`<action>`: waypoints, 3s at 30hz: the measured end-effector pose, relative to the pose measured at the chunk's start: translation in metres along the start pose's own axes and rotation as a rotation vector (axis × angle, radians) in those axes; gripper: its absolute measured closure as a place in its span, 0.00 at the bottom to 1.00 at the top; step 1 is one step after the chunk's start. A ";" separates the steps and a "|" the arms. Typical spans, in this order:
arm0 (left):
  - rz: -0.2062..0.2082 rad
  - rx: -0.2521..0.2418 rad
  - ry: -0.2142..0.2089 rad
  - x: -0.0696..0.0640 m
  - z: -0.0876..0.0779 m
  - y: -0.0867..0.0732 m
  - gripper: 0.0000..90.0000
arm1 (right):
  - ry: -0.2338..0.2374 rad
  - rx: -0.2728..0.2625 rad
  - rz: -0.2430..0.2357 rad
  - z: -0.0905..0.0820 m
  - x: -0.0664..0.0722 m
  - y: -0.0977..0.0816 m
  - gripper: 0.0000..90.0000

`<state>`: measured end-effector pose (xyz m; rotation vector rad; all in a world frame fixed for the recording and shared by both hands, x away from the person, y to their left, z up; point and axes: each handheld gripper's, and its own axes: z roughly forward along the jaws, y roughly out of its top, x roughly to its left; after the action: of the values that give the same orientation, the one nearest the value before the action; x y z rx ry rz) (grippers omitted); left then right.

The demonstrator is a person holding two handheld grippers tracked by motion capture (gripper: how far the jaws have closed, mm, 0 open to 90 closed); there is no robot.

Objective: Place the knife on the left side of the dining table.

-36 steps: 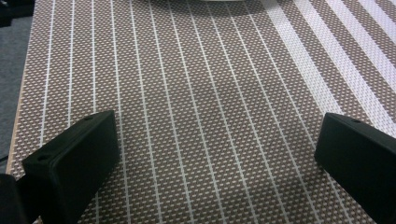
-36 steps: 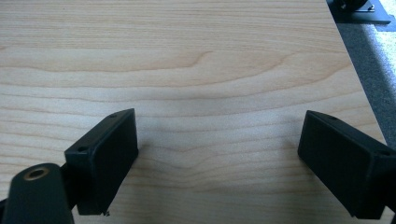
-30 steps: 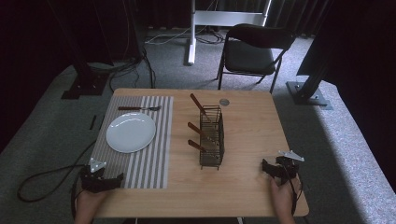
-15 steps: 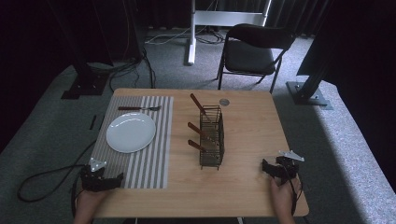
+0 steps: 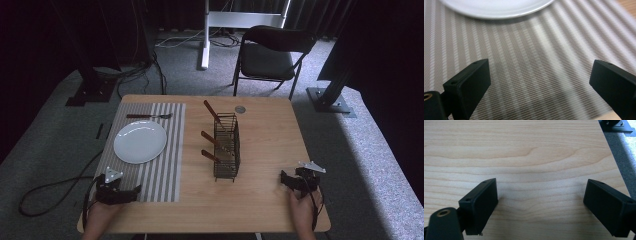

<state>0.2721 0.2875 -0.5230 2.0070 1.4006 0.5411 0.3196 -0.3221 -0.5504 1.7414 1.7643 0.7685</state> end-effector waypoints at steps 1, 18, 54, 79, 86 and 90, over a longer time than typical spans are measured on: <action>0.015 -0.002 -0.011 -0.005 -0.001 0.003 0.04 | 0.000 0.000 0.000 0.000 0.000 0.000 0.13; 0.101 -0.050 -0.151 -0.044 -0.003 0.036 0.07 | 0.000 0.000 0.000 0.000 0.000 0.000 0.13; 0.260 -0.177 -0.370 -0.140 -0.008 0.123 0.07 | 0.000 -0.001 -0.001 0.000 0.000 0.000 0.13; 0.282 -0.196 -0.499 -0.168 -0.005 0.160 0.56 | 0.000 -0.001 0.000 0.000 0.000 0.000 0.13; 0.280 -0.198 -0.516 -0.168 -0.004 0.164 0.64 | 0.000 -0.002 -0.002 0.000 0.000 0.000 0.13; 0.297 -0.193 -0.541 -0.167 -0.003 0.165 0.75 | 0.000 -0.002 -0.001 0.000 0.000 0.000 0.13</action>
<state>0.3234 0.0924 -0.4032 2.0096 0.7076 0.2153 0.3196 -0.3224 -0.5506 1.7388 1.7641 0.7692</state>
